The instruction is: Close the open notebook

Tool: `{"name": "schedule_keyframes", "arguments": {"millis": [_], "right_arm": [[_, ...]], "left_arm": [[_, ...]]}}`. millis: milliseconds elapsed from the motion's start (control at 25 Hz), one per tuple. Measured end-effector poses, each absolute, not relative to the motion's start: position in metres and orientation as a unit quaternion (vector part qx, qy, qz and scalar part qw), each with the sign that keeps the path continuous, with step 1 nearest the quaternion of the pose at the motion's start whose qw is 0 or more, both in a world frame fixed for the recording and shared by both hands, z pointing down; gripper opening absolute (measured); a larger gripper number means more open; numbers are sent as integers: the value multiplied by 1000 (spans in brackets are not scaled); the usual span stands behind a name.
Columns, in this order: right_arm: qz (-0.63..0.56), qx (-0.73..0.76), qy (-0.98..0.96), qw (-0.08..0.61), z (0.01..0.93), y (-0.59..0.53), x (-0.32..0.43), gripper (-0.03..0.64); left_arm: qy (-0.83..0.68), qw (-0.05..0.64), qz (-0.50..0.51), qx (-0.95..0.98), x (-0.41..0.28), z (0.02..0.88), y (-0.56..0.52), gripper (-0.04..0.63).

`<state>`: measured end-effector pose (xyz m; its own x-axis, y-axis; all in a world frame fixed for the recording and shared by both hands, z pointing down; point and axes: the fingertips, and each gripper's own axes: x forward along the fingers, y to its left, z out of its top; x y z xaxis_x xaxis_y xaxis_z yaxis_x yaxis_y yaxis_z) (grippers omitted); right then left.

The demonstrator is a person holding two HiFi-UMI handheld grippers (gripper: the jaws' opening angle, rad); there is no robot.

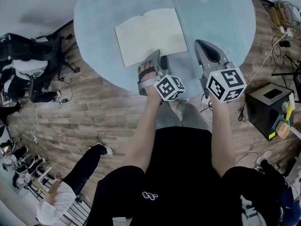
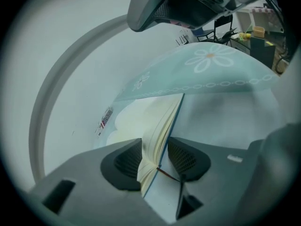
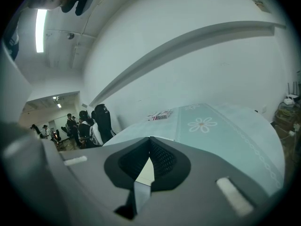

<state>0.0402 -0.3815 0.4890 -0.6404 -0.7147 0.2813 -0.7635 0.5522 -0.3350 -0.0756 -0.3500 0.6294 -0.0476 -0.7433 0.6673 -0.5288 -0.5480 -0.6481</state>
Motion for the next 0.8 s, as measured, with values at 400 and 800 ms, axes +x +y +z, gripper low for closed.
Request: {"name": "schedule_keyframes", "arguments": {"millis": [400, 800], "right_arm": [[210, 411, -885, 65, 487, -377, 41, 11], [197, 386, -898, 76, 482, -368, 26, 11]], "left_arm": [[517, 72, -514, -681, -74, 619, -343, 43], [599, -19, -422, -681, -99, 606, -335, 18]]}}
